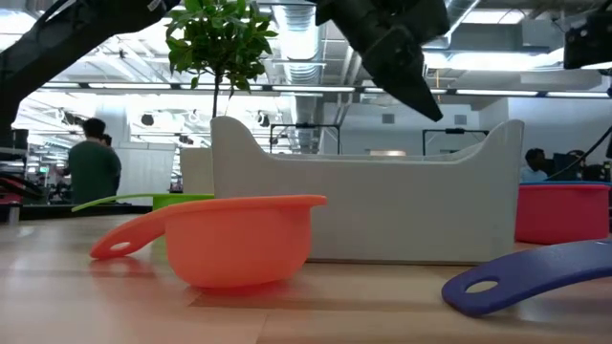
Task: Nest measuring cups in basket
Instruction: Adjust the large dark blue measuring cup
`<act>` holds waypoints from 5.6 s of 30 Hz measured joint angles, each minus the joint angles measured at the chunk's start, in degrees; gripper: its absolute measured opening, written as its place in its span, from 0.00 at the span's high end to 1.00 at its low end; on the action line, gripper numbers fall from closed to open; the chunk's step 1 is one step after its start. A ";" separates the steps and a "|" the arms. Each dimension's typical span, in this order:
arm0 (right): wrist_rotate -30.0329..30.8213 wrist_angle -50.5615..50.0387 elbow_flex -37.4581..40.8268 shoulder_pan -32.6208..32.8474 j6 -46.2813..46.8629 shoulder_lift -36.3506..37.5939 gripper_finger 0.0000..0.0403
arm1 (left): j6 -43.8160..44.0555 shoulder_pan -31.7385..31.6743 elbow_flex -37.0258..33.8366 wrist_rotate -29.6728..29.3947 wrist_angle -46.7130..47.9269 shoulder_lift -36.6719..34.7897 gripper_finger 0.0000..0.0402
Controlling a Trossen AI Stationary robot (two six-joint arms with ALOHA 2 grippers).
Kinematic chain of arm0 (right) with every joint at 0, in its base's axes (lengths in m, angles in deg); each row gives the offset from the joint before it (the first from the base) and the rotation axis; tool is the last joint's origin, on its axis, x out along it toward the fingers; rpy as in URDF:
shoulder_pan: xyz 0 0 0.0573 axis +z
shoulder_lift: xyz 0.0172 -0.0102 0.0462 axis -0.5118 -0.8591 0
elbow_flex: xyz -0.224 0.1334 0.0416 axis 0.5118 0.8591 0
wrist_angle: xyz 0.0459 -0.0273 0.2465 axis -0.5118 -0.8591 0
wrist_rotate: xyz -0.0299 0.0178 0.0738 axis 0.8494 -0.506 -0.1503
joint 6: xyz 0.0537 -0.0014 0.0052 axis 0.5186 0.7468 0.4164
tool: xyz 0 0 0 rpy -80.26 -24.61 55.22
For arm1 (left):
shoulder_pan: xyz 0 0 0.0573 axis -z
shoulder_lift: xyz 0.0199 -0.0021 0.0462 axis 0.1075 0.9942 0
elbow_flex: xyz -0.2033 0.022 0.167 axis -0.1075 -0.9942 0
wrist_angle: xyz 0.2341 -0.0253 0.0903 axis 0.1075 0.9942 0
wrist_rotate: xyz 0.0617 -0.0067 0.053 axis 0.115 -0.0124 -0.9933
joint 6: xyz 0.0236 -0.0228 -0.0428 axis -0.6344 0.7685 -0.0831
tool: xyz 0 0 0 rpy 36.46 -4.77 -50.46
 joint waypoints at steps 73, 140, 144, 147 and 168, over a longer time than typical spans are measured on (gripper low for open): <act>3.13 1.93 -0.02 0.00 0.59 0.02 0.95 | -2.68 6.71 -0.04 0.09 -4.72 7.67 1.00; 3.26 24.53 9.44 -19.10 -22.09 -3.37 0.92 | -8.54 4.97 0.00 -4.15 -8.62 10.34 1.00; 3.26 26.43 9.44 -19.15 -23.71 -3.37 0.93 | -8.57 4.59 0.00 -4.02 -8.83 10.32 1.00; 3.24 26.56 9.44 -19.19 -23.69 -3.37 0.95 | -8.58 4.40 0.00 -4.06 -9.48 10.32 1.00; 3.09 26.45 9.42 -19.17 -23.71 -3.38 0.95 | -9.26 4.38 0.00 -5.03 -6.47 9.96 1.00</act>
